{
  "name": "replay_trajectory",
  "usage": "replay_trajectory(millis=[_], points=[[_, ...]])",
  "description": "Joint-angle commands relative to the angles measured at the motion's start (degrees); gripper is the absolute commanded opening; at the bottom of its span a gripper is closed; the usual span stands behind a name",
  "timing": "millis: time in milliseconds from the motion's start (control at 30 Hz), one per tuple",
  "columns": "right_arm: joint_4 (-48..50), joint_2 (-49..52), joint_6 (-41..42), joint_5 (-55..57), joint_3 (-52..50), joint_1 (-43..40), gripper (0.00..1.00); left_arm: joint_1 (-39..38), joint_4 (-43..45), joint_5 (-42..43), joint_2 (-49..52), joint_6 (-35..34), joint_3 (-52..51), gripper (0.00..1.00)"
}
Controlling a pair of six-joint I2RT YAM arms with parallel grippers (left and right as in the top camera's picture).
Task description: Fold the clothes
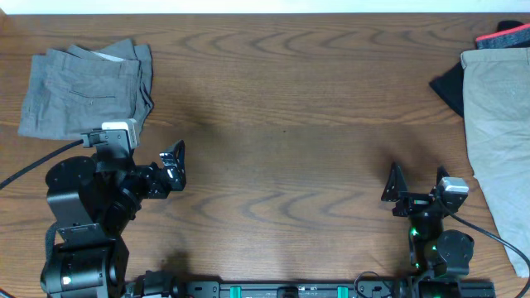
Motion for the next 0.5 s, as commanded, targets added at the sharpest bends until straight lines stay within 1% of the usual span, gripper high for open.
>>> replay_trajectory(millis=[0, 433, 467], points=[[-0.17, -0.48, -0.83, 0.46, -0.17, -0.61, 0.99, -0.24, 0.24, -0.46, 0.07, -0.7, -0.15, 0.98], [-0.2, -0.48, -0.81, 0.46, -0.17, -0.61, 0.99, -0.24, -0.44, -0.42, 0.04, -0.74, -0.15, 0.98], [-0.2, -0.48, -0.81, 0.44, -0.17, -0.61, 0.99, -0.24, -1.09, 0.87, 0.07, -2.34, -0.17, 0.98]])
